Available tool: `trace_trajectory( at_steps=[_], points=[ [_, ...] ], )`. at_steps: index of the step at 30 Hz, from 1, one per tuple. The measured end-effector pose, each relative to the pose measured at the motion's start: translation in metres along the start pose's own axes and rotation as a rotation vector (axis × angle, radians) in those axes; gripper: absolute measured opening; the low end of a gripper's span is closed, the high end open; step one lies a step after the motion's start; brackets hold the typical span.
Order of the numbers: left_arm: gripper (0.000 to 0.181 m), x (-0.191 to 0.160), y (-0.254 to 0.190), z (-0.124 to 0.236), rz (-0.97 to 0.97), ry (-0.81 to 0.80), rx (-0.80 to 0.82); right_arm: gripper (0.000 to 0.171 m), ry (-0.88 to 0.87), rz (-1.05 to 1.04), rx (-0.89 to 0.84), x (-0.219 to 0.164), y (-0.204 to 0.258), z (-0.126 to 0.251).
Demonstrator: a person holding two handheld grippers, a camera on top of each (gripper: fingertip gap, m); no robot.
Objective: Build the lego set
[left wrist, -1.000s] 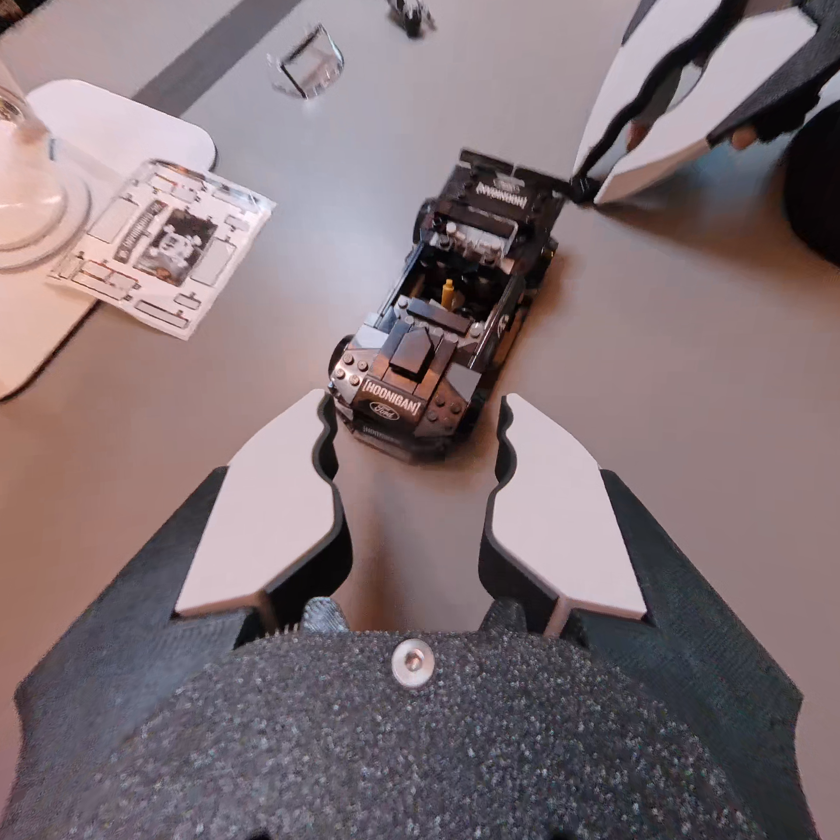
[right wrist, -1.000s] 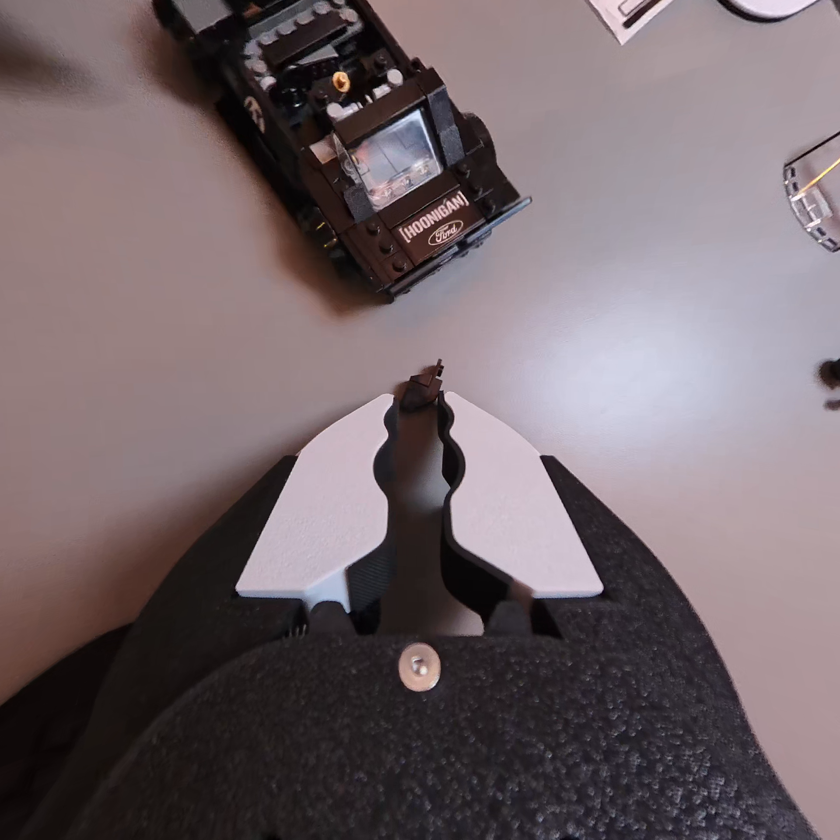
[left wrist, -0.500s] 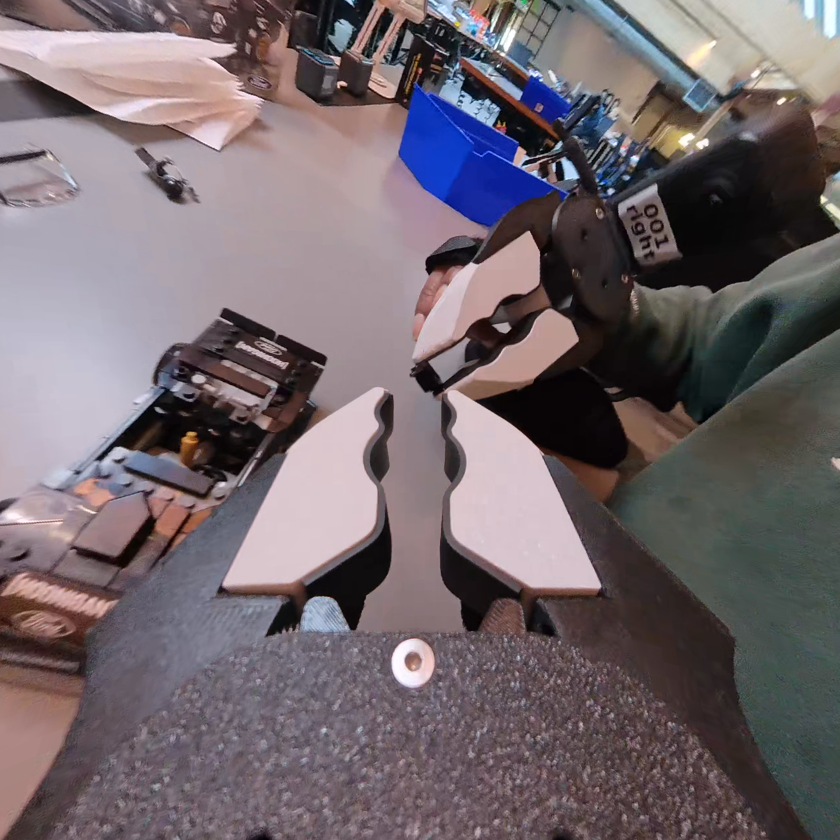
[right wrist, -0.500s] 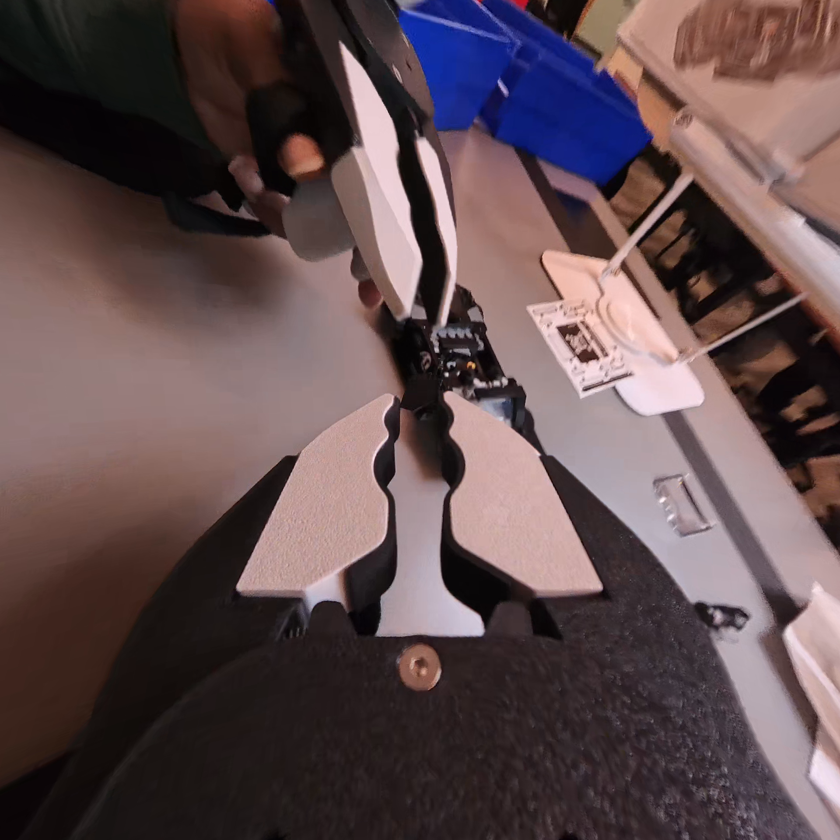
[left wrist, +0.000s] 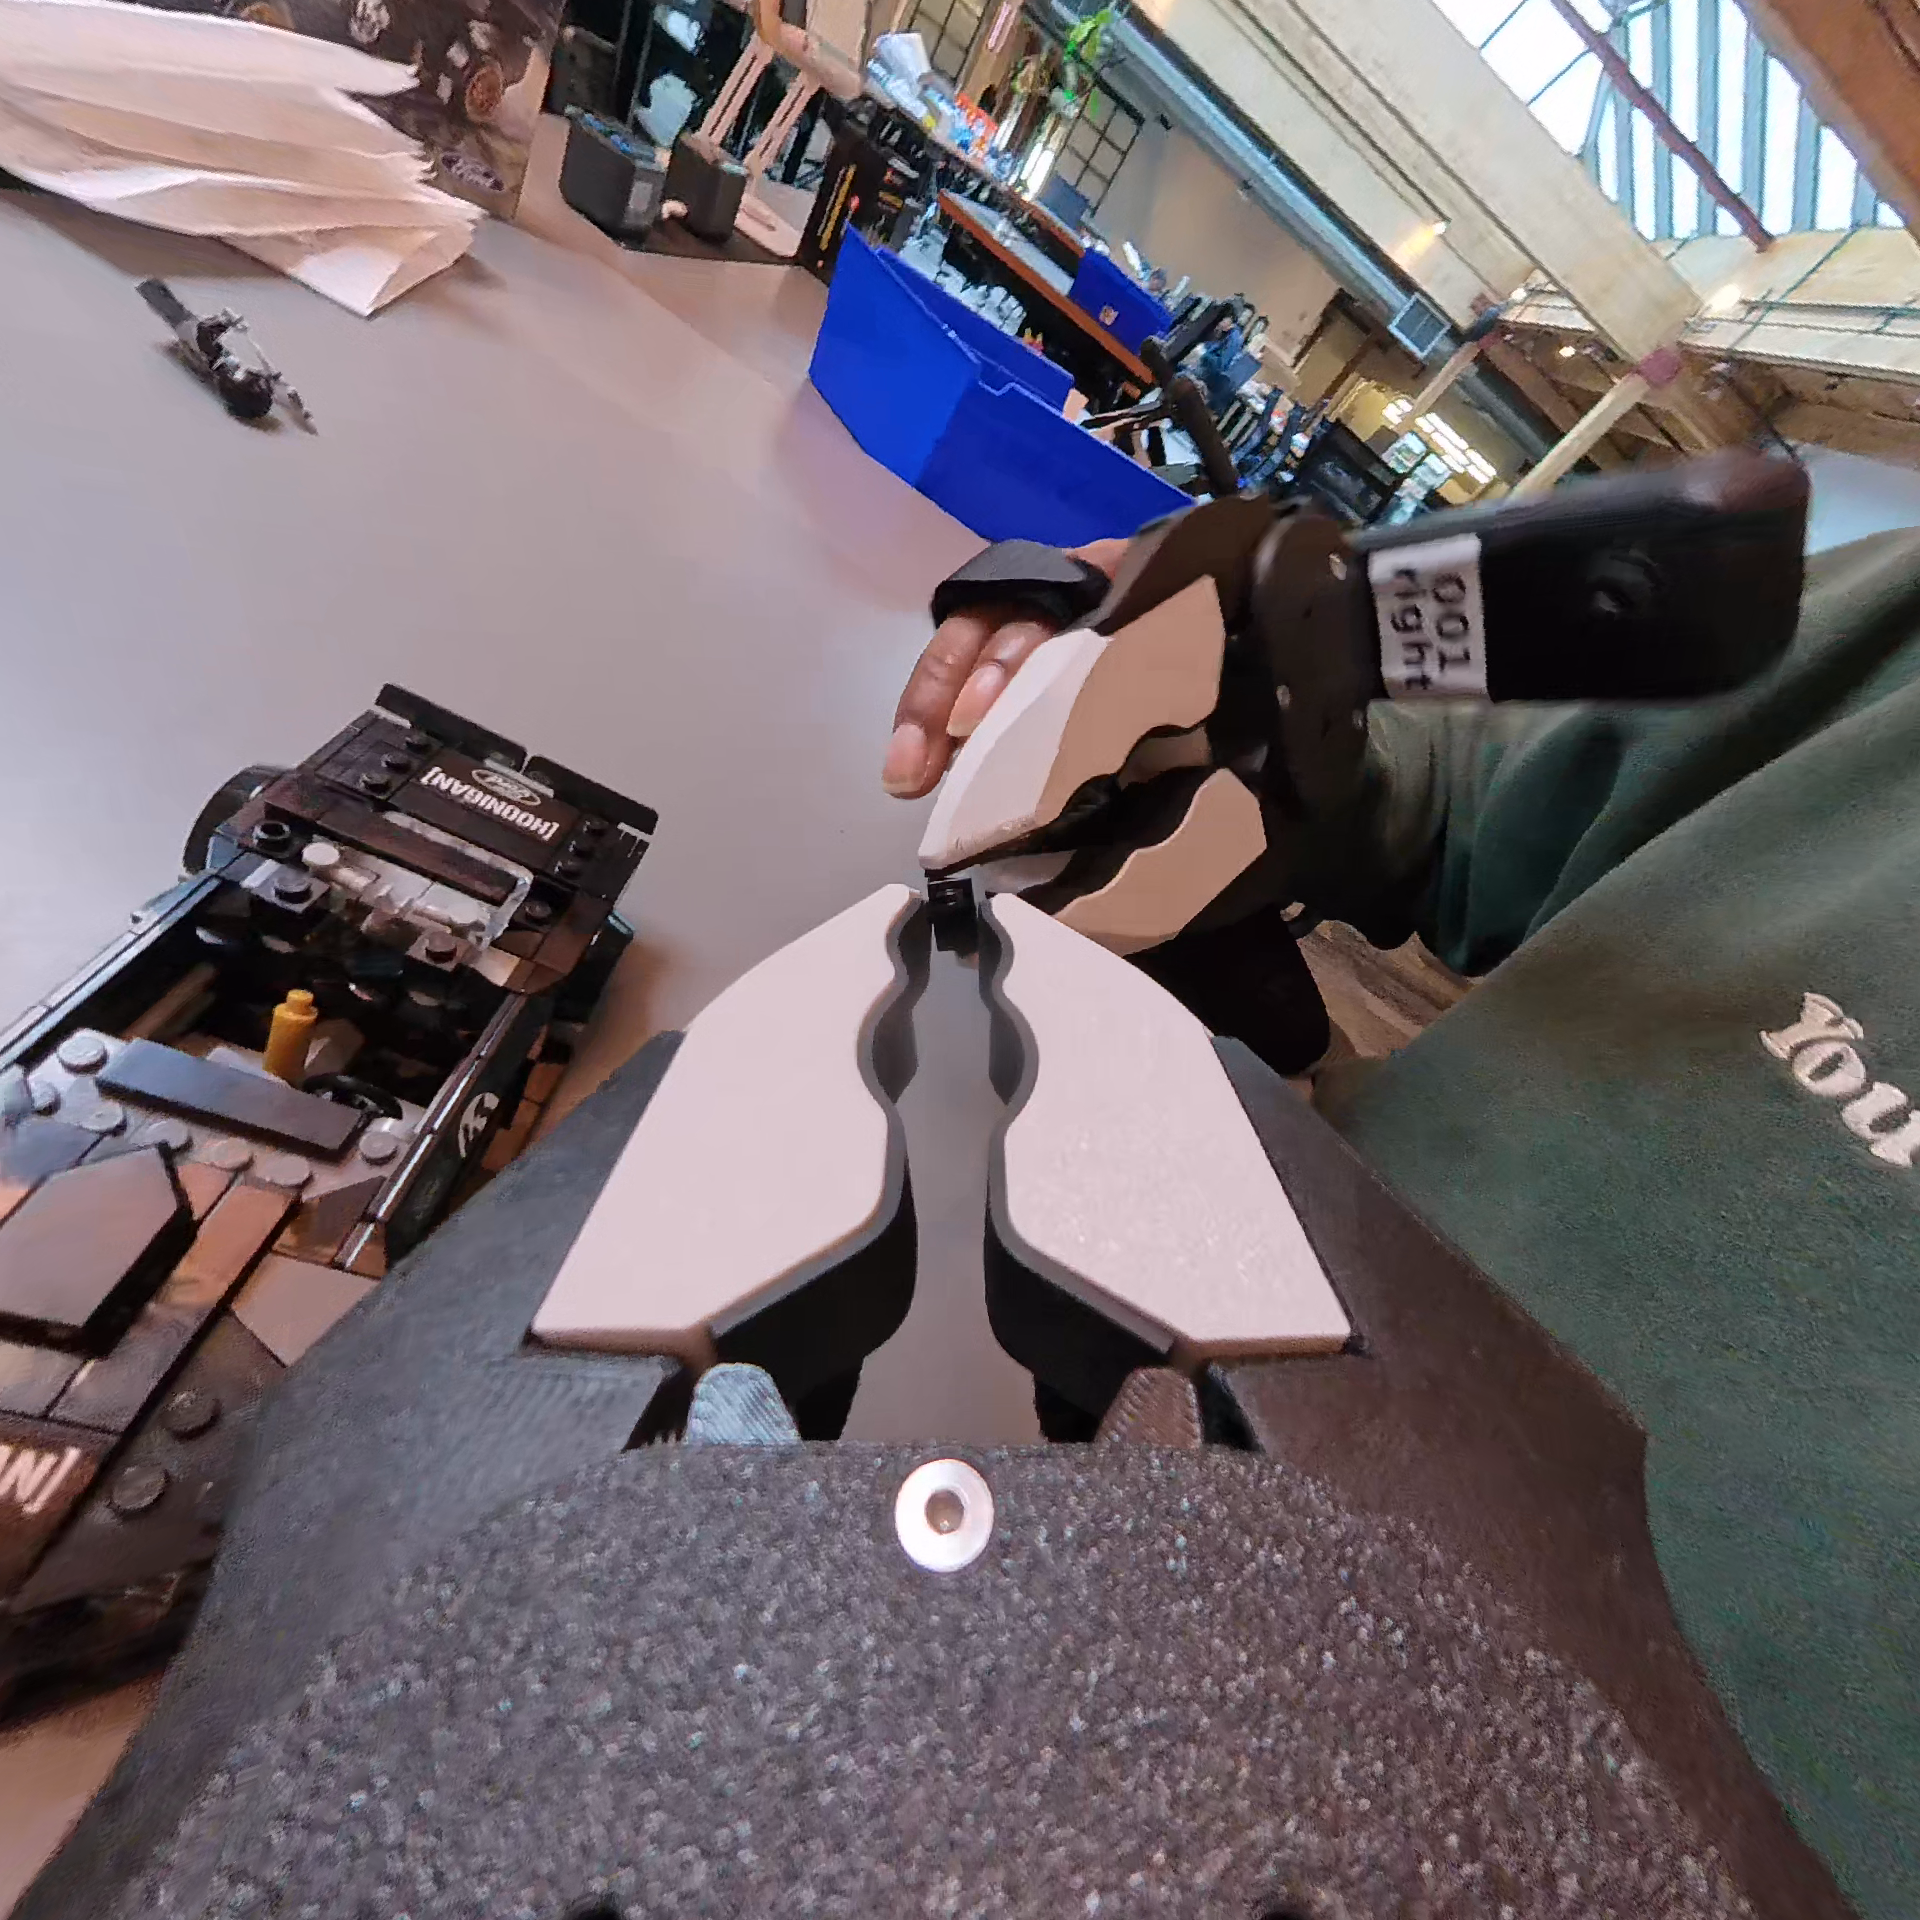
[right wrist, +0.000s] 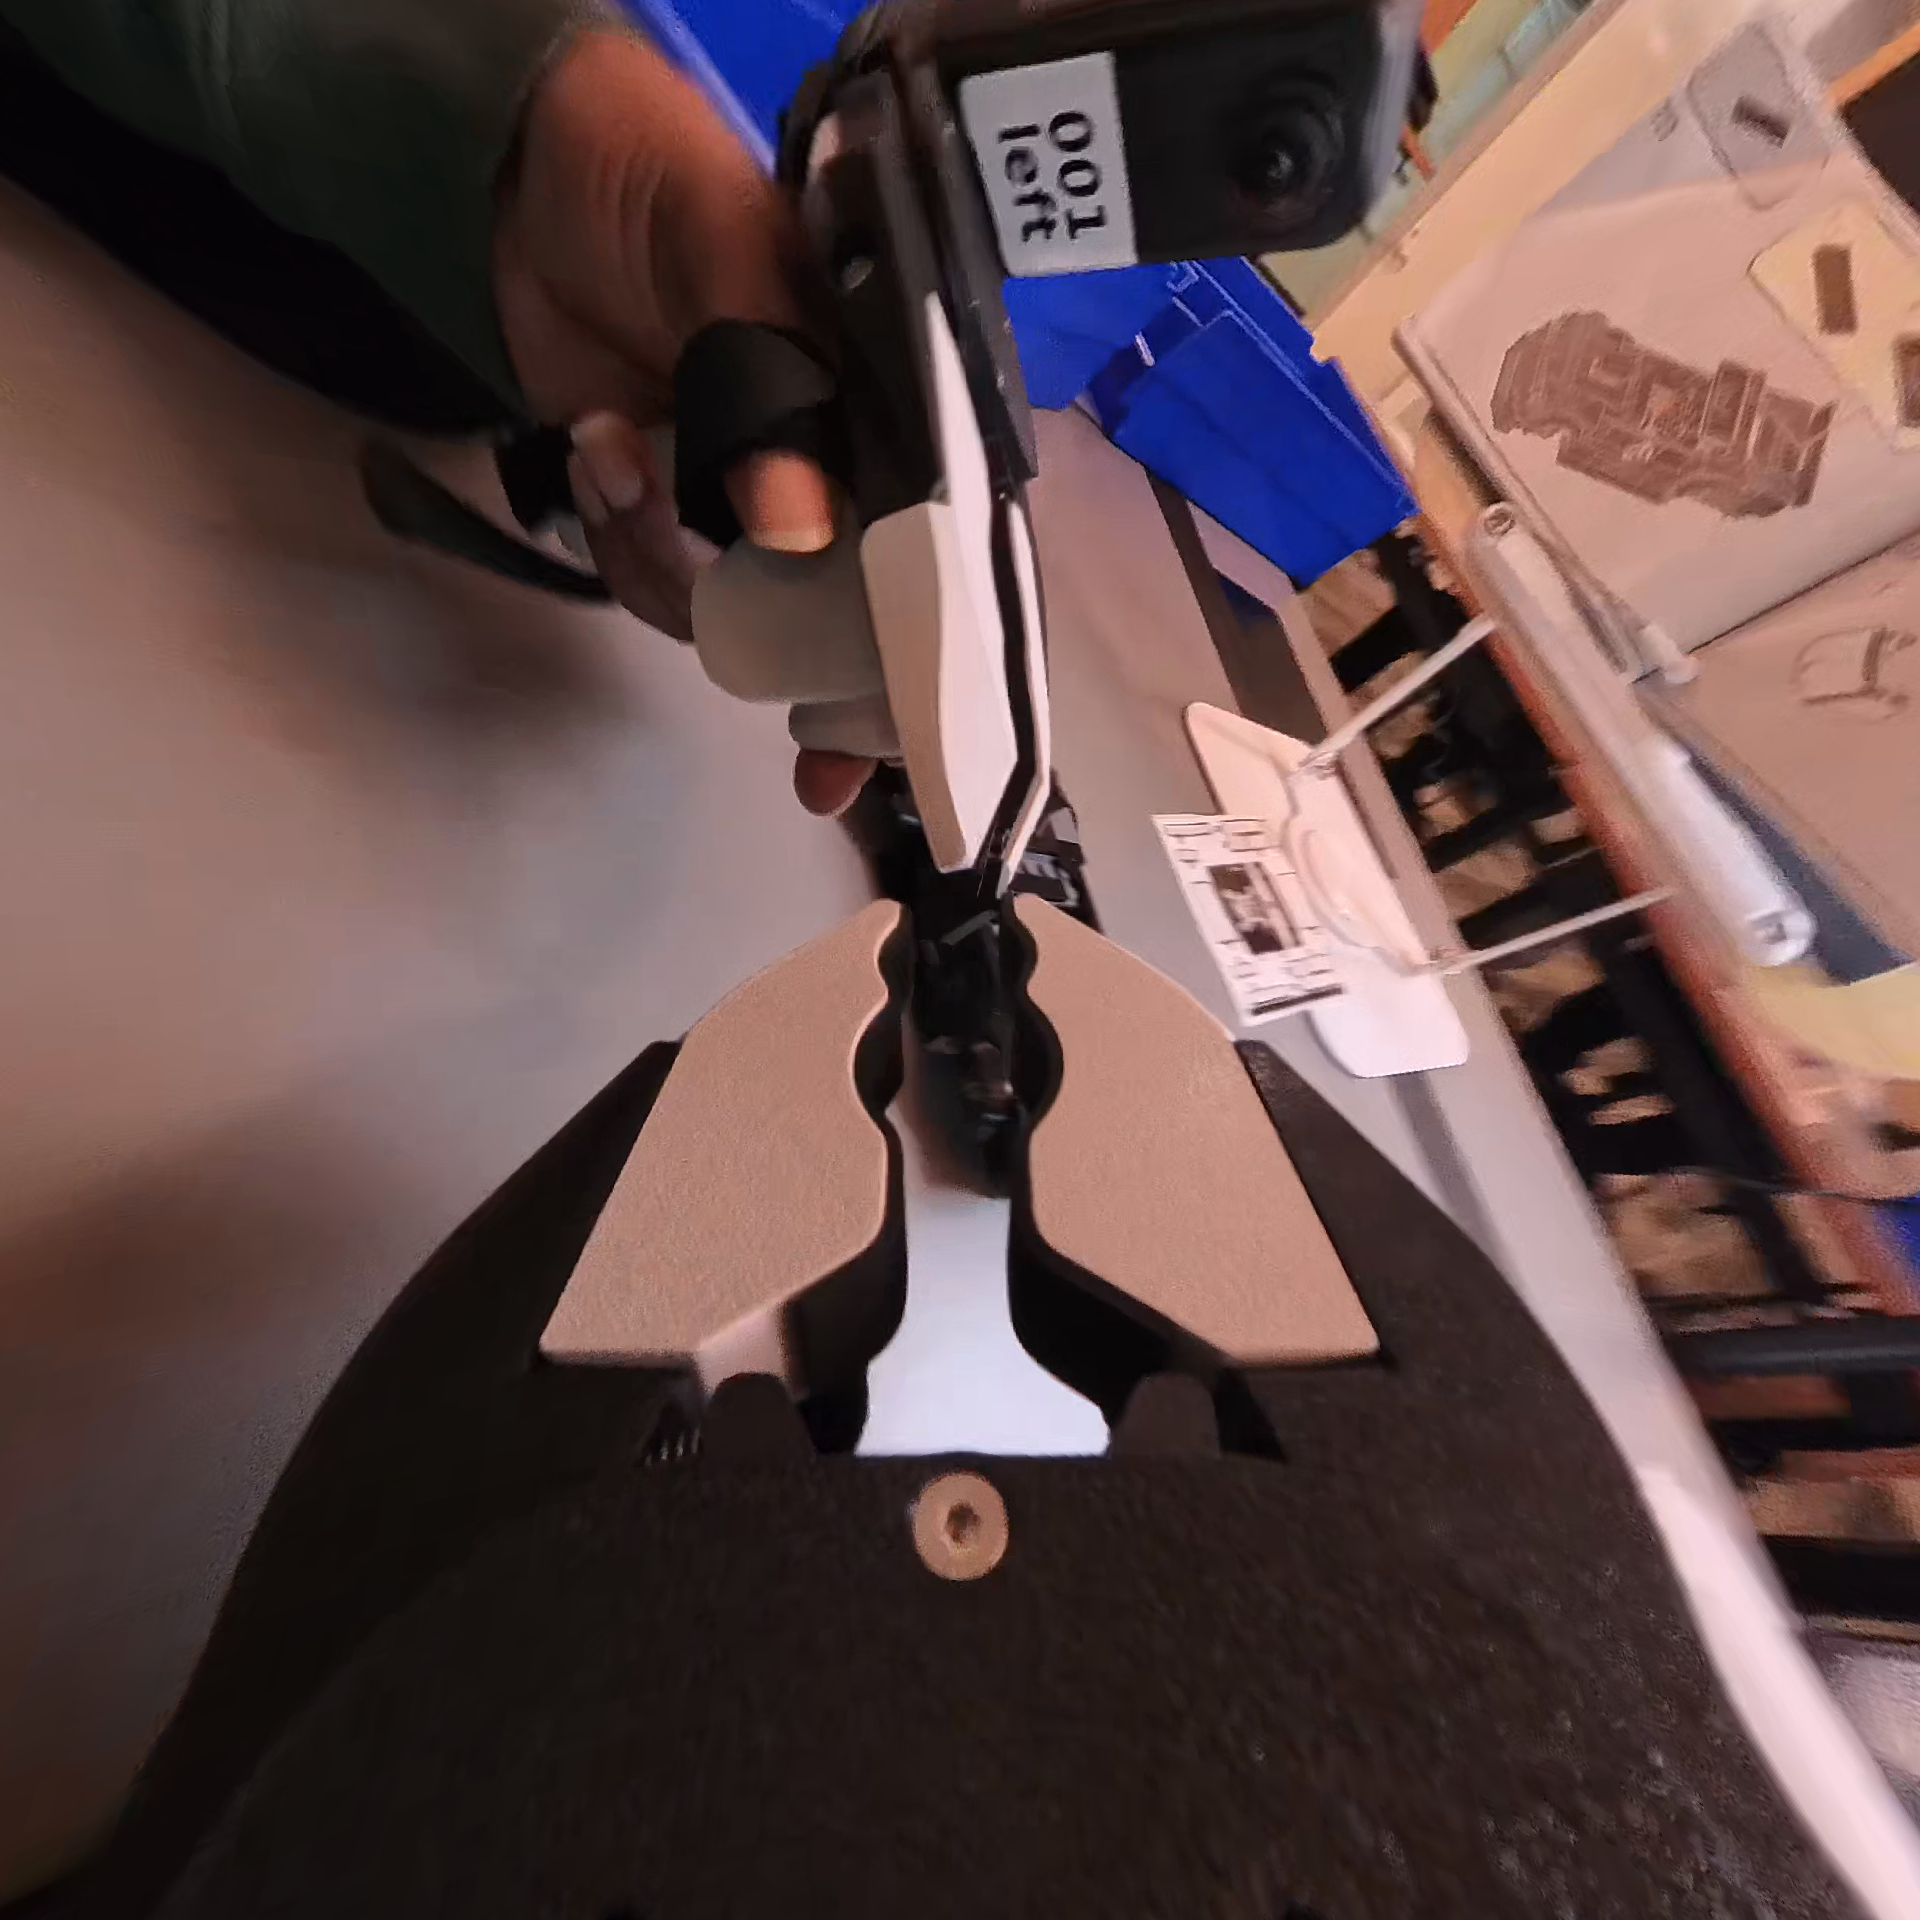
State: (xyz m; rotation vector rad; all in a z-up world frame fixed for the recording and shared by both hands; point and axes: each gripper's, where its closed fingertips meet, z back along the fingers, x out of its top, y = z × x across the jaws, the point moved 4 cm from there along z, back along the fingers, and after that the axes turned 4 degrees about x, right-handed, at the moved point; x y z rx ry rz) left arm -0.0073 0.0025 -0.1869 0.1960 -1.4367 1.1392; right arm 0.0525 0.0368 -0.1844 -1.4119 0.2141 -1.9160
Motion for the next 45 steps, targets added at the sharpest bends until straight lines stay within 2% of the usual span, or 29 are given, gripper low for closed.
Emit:
trace_trajectory(
  at_steps=[2, 5, 10, 13, 21, 28, 34, 38, 41, 45],
  points=[
    [0.009, 0.001, -0.002, 0.002, -0.030, -0.036, -0.048, 0.024, -0.067, -0.221, 0.111, 0.003, -0.003, 0.003],
    [0.009, 0.004, -0.002, 0.006, -0.091, -0.080, -0.091, 0.025, -0.145, -0.489, 0.275, 0.004, -0.011, 0.008],
    [0.009, 0.006, -0.006, 0.007, -0.196, -0.108, -0.096, 0.018, -0.155, -0.638, 0.390, 0.005, -0.015, 0.005],
    [0.009, 0.006, -0.009, 0.006, -0.224, -0.111, -0.095, 0.009, -0.150, -0.641, 0.409, 0.005, -0.012, 0.003],
    [0.010, 0.001, 0.003, 0.004, -0.267, -0.036, -0.004, 0.008, -0.049, -0.552, 0.356, -0.006, -0.014, -0.001],
    [0.014, 0.013, 0.026, 0.003, -0.425, 0.102, 0.153, 0.008, 0.058, -0.431, 0.318, -0.021, -0.035, -0.013],
    [0.012, 0.018, 0.042, -0.005, -0.538, 0.252, 0.202, 0.008, 0.068, -0.394, 0.338, -0.029, -0.047, -0.023],
    [0.009, 0.020, 0.048, -0.010, -0.559, 0.281, 0.207, 0.008, 0.084, -0.373, 0.333, -0.033, -0.051, -0.026],
    [0.016, 0.021, 0.053, -0.010, -0.533, 0.282, 0.227, 0.008, 0.098, -0.373, 0.336, -0.038, -0.052, -0.028],
    [0.012, 0.017, 0.056, -0.010, -0.533, 0.299, 0.237, 0.008, 0.110, -0.366, 0.338, -0.042, -0.052, -0.031]
  ],
)
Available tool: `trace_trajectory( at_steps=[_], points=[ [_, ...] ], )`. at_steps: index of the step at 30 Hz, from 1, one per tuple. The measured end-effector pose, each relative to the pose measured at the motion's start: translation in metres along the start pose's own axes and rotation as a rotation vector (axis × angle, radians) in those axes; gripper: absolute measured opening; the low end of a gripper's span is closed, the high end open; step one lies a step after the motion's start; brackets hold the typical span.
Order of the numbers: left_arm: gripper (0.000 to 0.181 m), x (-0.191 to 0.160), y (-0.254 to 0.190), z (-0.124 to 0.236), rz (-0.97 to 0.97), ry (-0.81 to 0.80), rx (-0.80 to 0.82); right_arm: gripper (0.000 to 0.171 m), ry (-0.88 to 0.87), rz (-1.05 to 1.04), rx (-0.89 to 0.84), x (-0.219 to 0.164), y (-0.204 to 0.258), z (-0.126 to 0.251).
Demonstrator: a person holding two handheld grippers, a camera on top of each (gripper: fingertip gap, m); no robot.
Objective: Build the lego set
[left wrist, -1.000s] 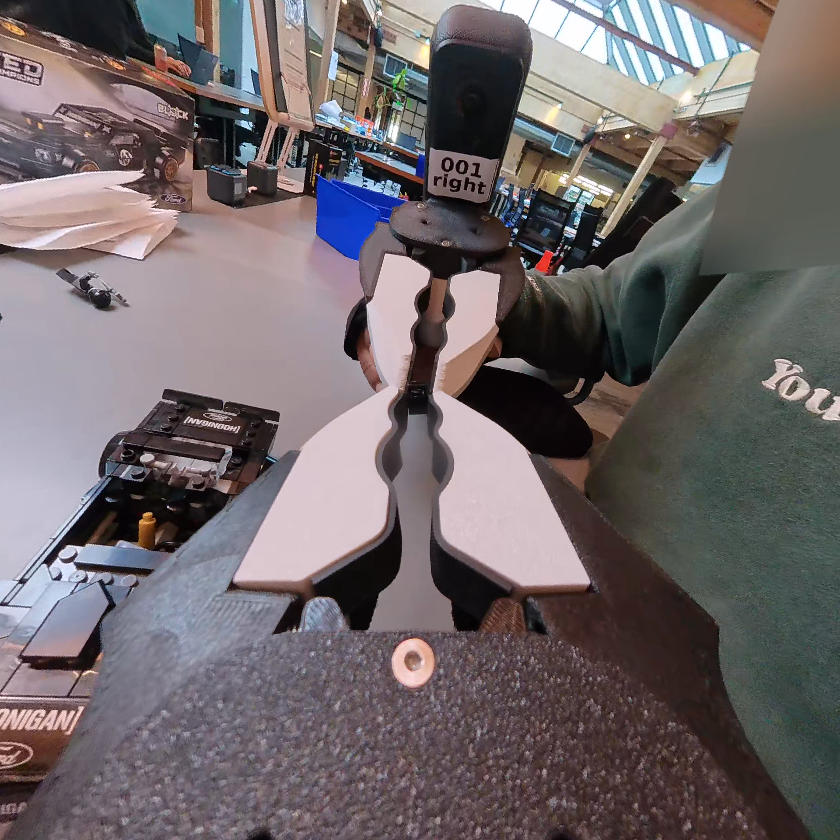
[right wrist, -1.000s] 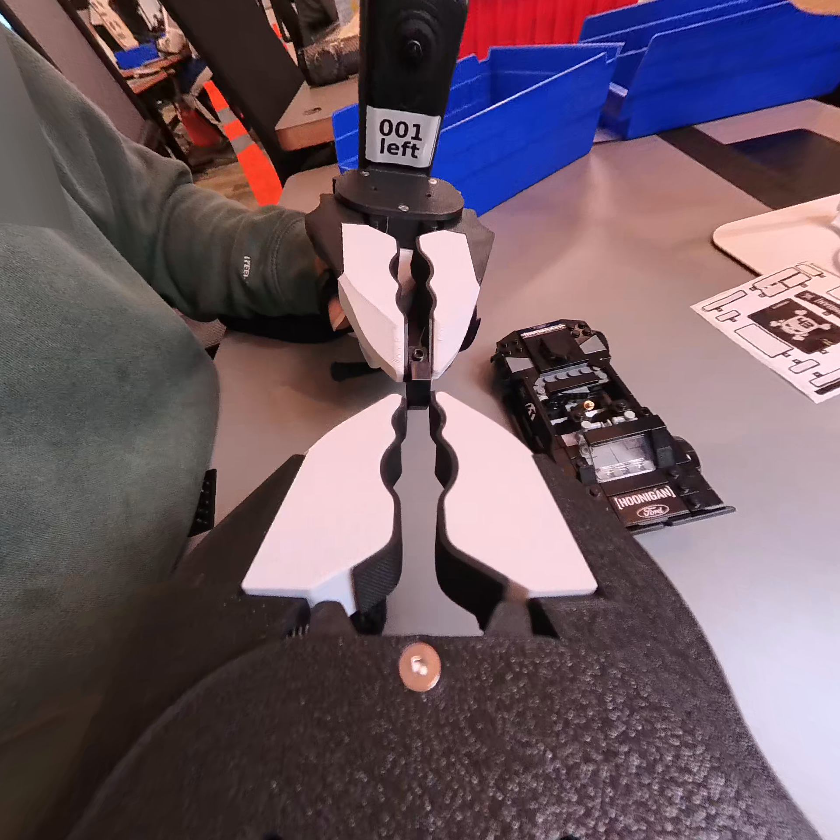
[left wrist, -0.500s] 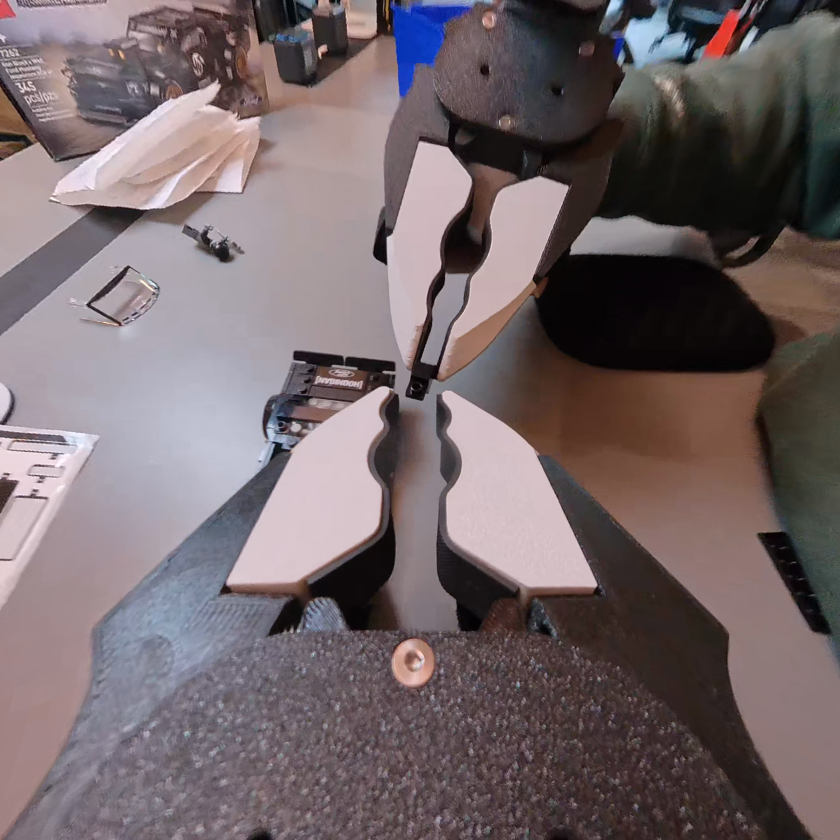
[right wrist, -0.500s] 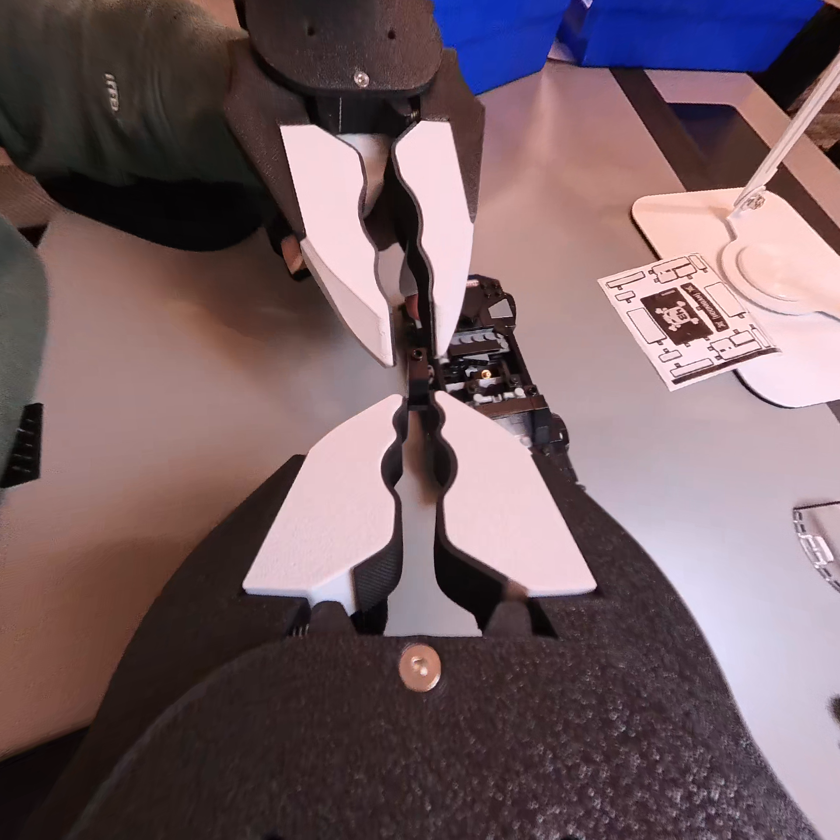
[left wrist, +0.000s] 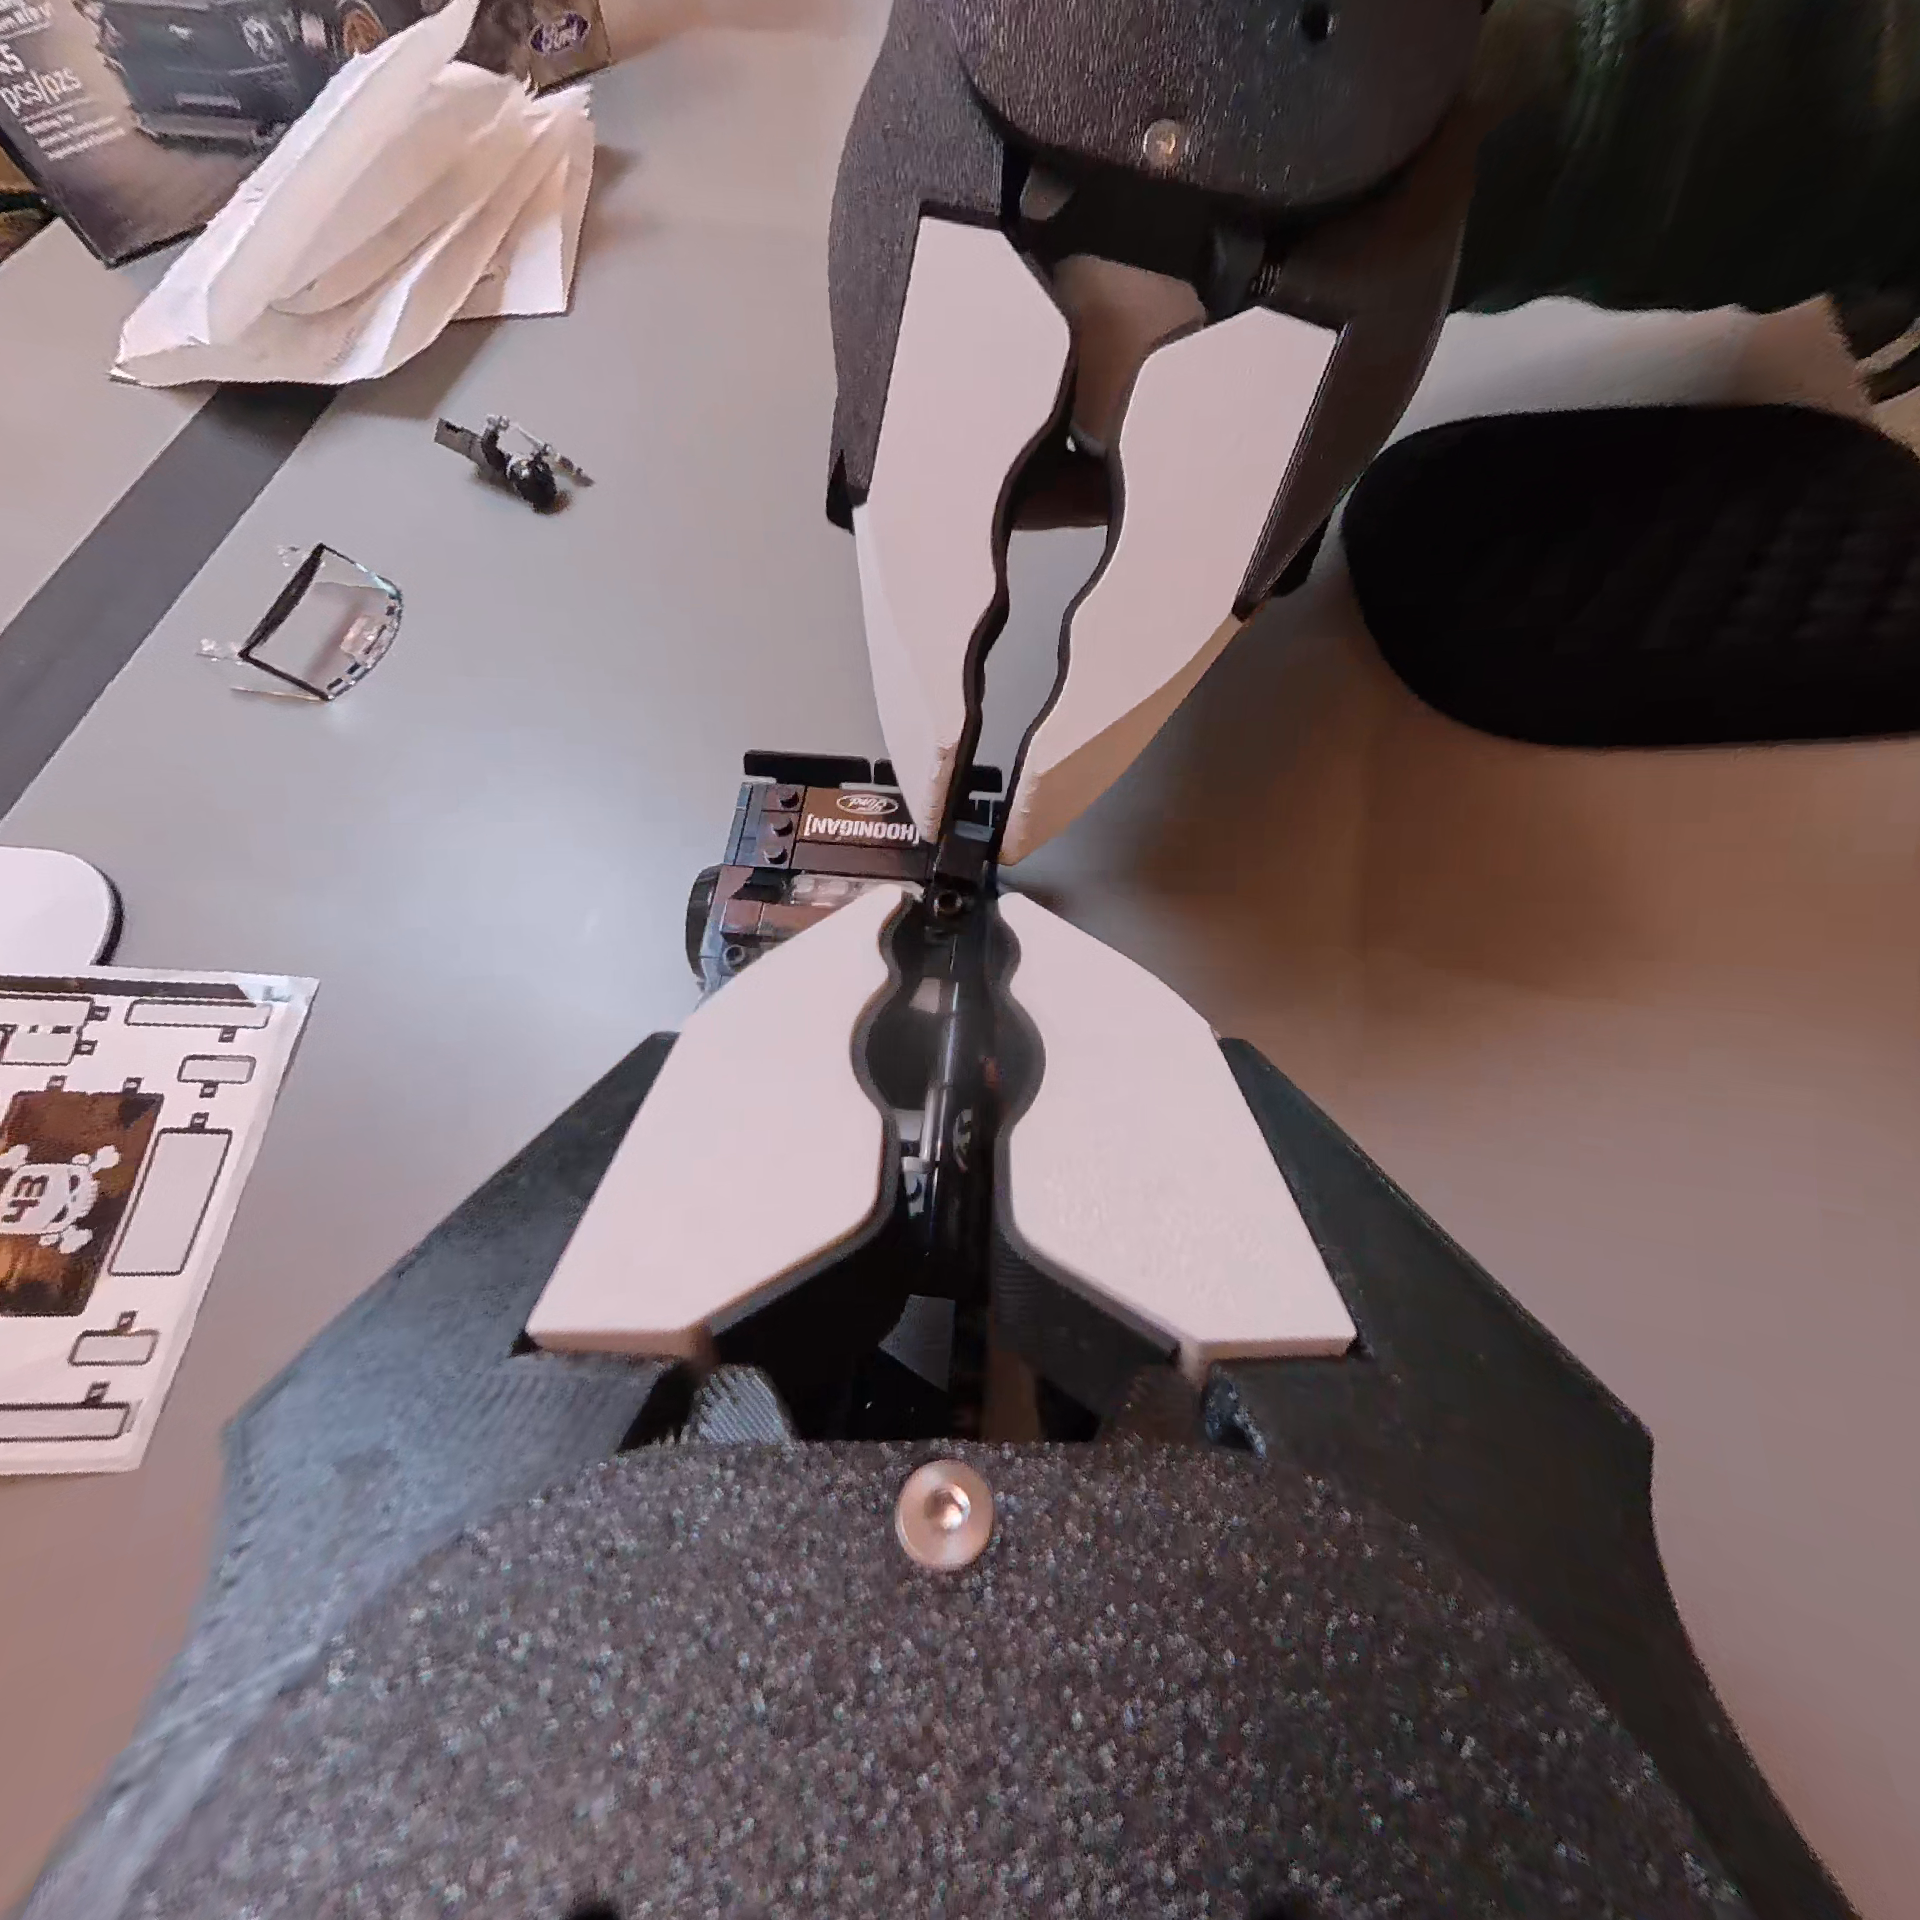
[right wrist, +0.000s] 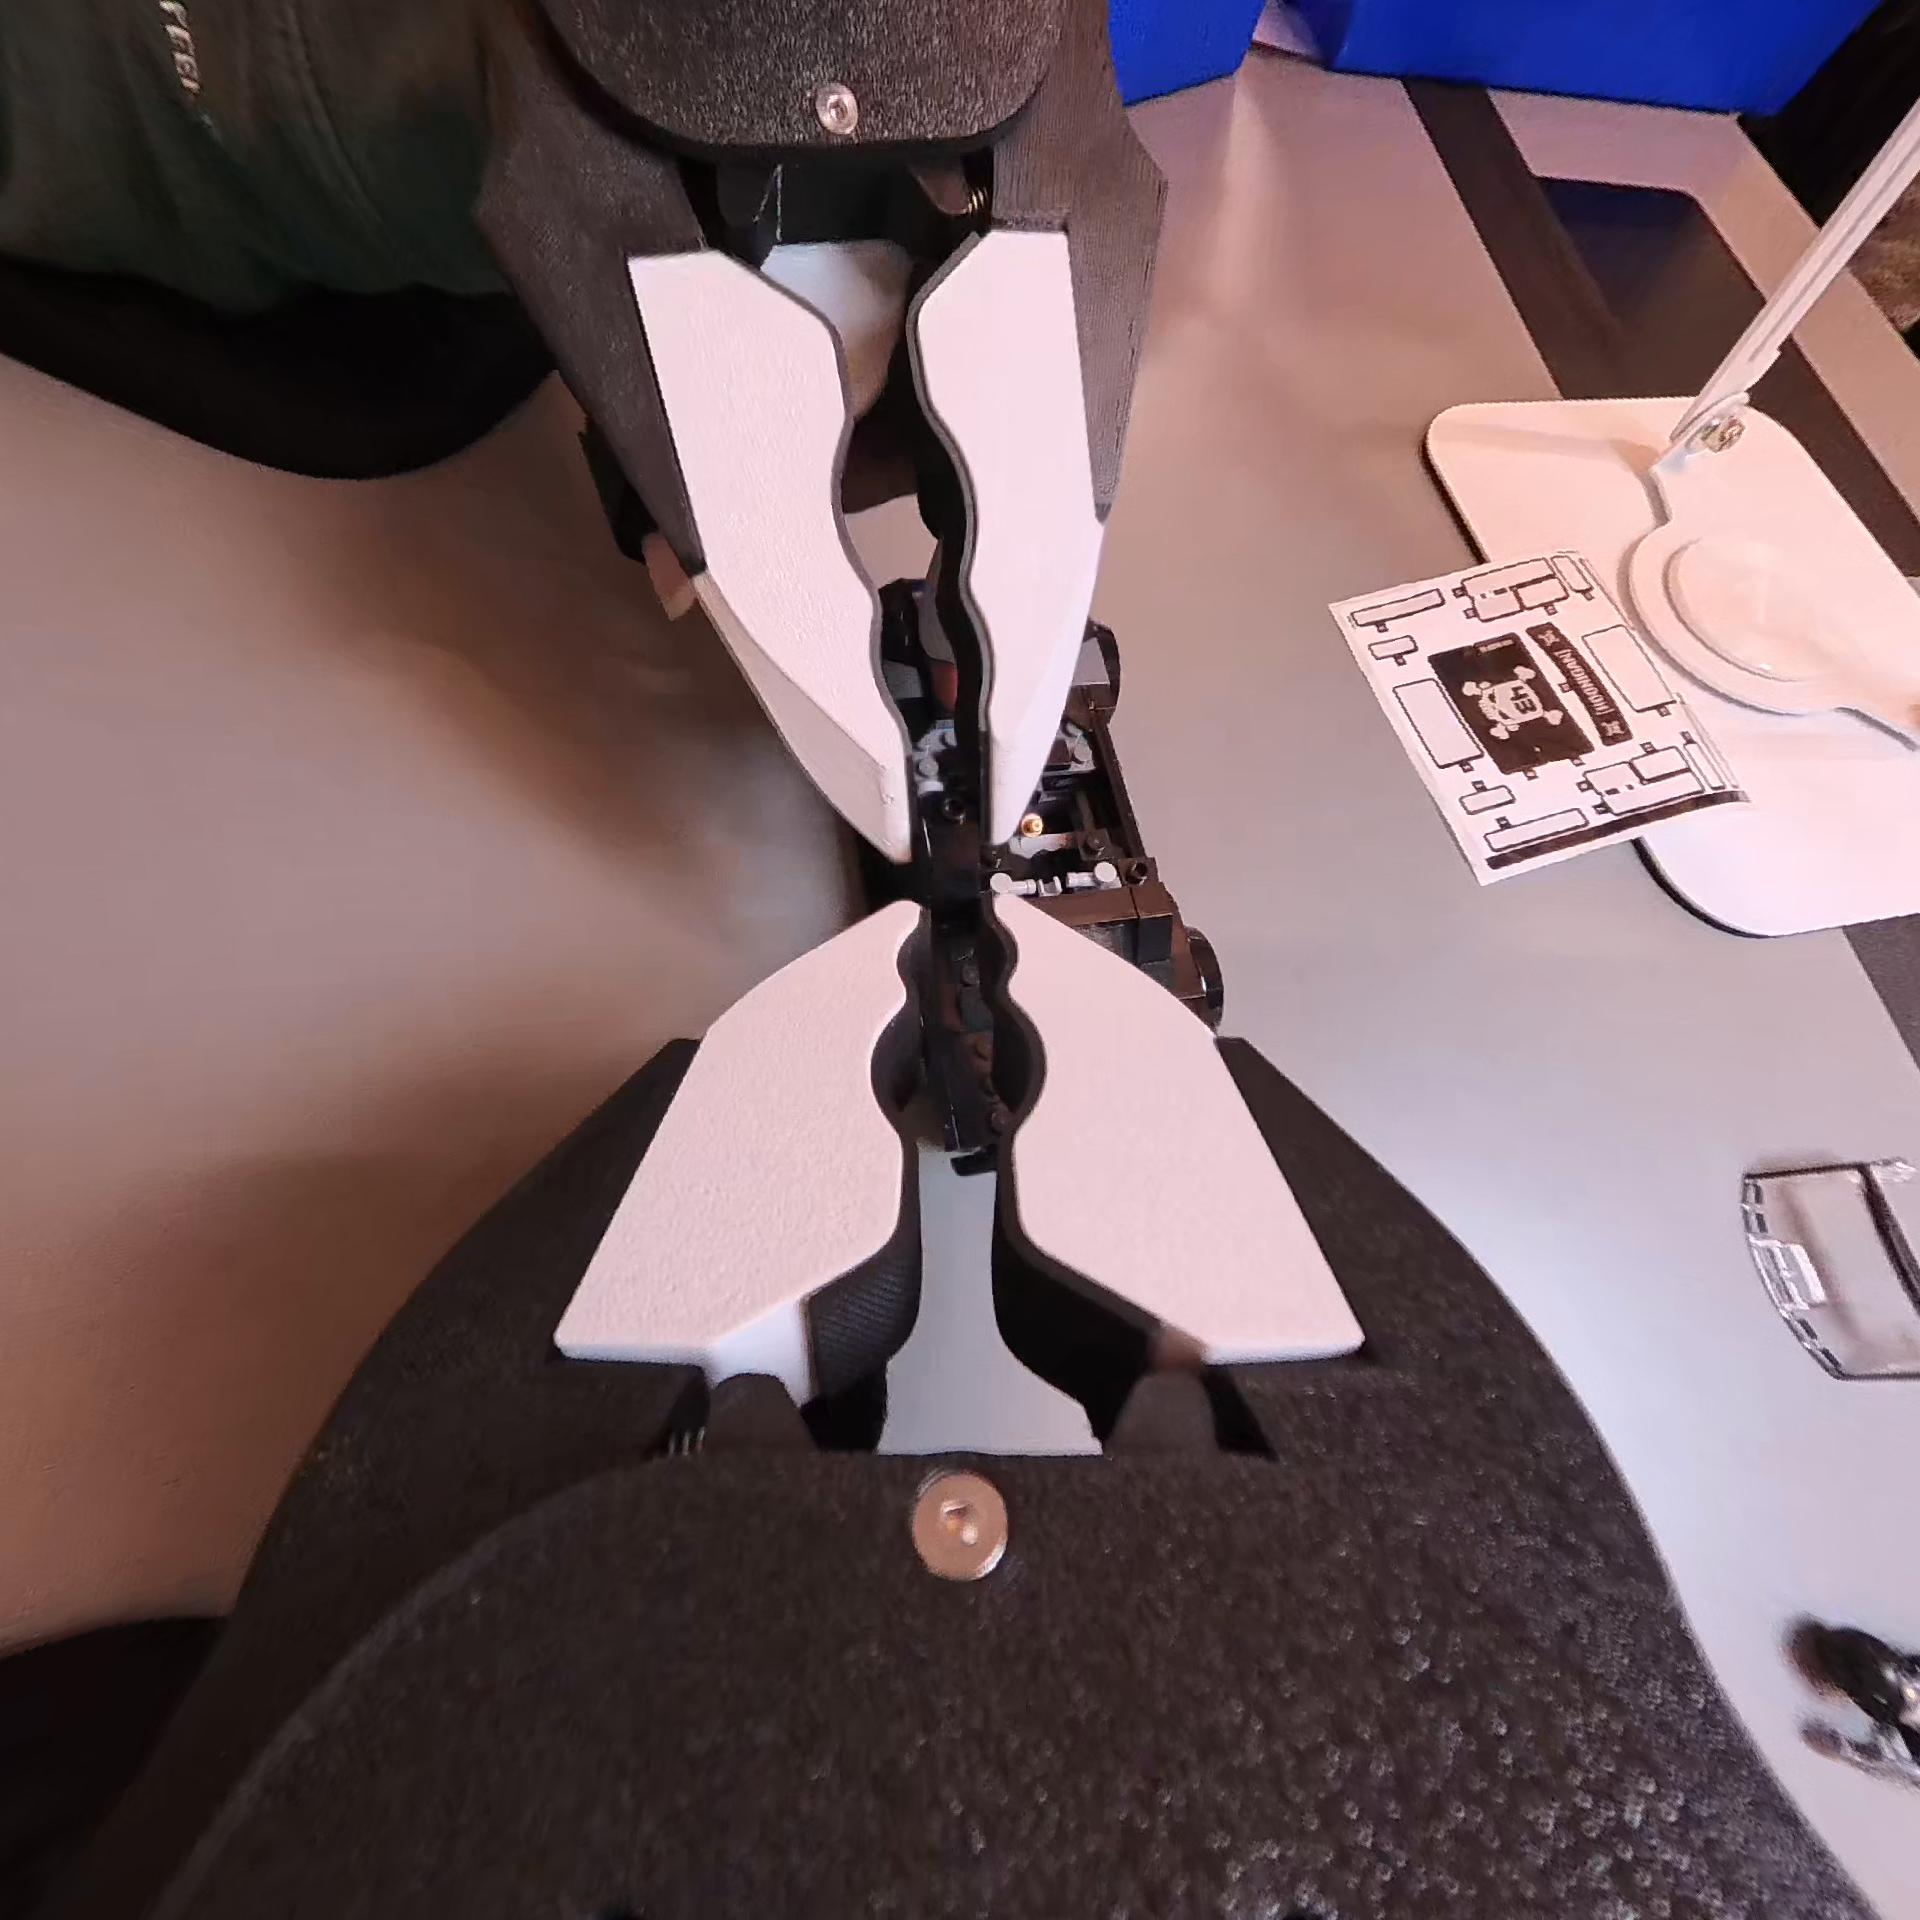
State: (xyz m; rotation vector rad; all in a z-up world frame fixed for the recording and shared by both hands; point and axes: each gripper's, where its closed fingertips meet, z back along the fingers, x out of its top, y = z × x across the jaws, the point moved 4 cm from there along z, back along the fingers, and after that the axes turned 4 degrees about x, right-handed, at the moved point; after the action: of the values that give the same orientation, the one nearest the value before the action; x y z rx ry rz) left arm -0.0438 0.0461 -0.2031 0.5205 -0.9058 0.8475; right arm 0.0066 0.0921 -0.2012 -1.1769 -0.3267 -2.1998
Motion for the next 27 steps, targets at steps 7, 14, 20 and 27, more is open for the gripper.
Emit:
trace_trajectory(
  at_steps=[7, 14, 20, 27],
  points=[
    [0.008, -0.006, 0.002, -0.007, 0.049, 0.099, 0.007, 0.009, 0.074, -0.045, 0.027, -0.008, -0.005, -0.004],
    [0.008, -0.012, 0.003, -0.011, 0.083, 0.189, 0.009, 0.012, 0.131, -0.016, 0.040, -0.012, -0.009, 0.006],
    [0.008, -0.012, 0.004, -0.014, 0.077, 0.229, 0.030, 0.009, 0.193, 0.027, 0.036, -0.012, -0.010, 0.000],
    [0.008, -0.010, 0.006, -0.017, 0.092, 0.268, 0.102, 0.009, 0.227, 0.051, 0.025, -0.013, -0.016, -0.002]
  ],
)
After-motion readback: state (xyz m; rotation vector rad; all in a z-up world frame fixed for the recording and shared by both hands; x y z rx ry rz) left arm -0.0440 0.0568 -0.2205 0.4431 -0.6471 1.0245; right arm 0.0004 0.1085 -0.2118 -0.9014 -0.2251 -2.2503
